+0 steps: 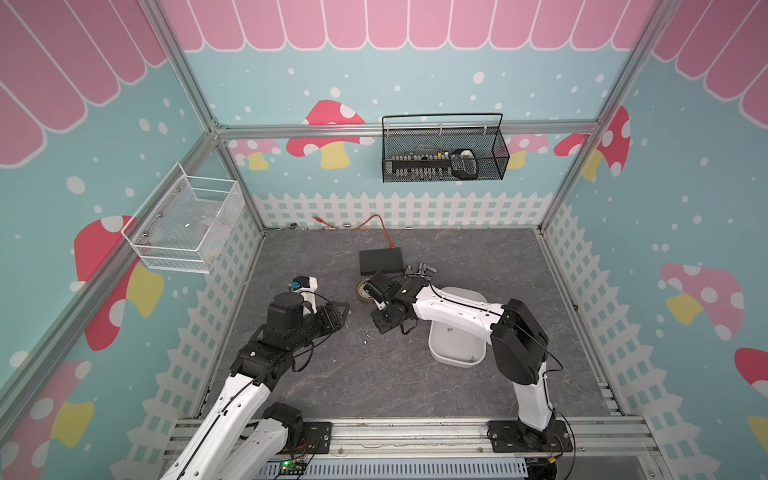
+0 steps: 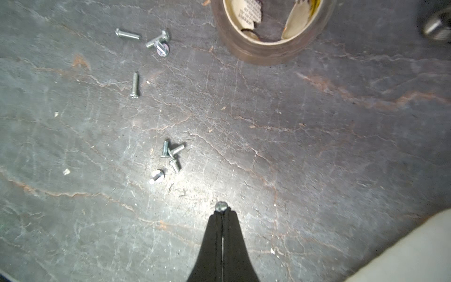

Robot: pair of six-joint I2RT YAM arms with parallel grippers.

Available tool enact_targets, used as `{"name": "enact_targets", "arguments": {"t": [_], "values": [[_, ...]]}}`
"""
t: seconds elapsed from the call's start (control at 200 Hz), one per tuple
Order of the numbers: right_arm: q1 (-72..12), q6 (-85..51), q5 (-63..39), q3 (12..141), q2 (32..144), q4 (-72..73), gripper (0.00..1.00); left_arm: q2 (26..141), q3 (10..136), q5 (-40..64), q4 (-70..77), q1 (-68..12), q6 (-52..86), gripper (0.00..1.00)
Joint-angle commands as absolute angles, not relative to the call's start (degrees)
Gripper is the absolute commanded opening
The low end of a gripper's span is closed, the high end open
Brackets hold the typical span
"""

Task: Put the screws on the desktop into the storage box
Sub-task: Pick up the screw from the center of the board, then place the screw in the storage box.

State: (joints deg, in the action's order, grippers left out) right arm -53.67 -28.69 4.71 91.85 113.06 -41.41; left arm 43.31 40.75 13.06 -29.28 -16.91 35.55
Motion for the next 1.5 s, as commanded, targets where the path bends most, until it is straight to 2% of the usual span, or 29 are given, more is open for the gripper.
{"name": "enact_targets", "arguments": {"t": [0.0,0.205,0.39,0.505,0.655,0.756,0.821,0.886,1.086,1.271,1.496], "values": [[-53.28,-28.29,7.37,88.48,106.11,-41.48,0.0,43.77,40.14,12.54,-28.69,-16.88,34.89,0.59],[-49.7,-29.04,9.65,77.25,92.97,-41.41,0.0,44.98,40.11,12.75,-28.83,-16.87,35.11,0.59],[-40.79,-28.46,7.37,64.67,82.14,-39.12,0.0,48.02,40.36,12.56,-28.76,-16.92,35.92,0.59],[-36.46,-27.02,6.11,59.23,79.91,-37.4,0.0,51.63,39.55,12.63,-27.14,-17.06,37.98,0.59],[-35.23,-25.24,3.16,56.21,78.11,-33.26,0.0,57.66,36.83,12.91,-23.51,-17.96,40.11,0.54],[-35.24,-23.34,-2.42,55.99,76.96,-29.67,0.31,59.24,36.3,12.18,-21.89,-18.45,40.6,0.54],[-35.29,-21.68,-5.18,58.52,78.33,-30.07,0.39,60.01,36.51,11.49,-21.46,-18.46,40.6,0.54],[-35.33,-20.48,-6.56,62.59,80.92,-31.82,0.42,60.76,36.67,10.75,-20.83,-18.46,40.69,0.55],[-35.87,-22.15,-6.27,77.38,95.51,-38.66,0.43,64.69,36.73,7.51,-19.59,-18.38,41.17,0.54],[-39.49,-23.14,-2.07,90.13,111.18,-42.83,0.45,67.15,36.54,4.99,-19.04,-17.8,41.49,0.54],[-41.15,-16.17,-3.19,99.4,122.67,-43.8,0.45,66.03,34.49,5.43,-18.64,-17.4,42.0,0.54]]}}
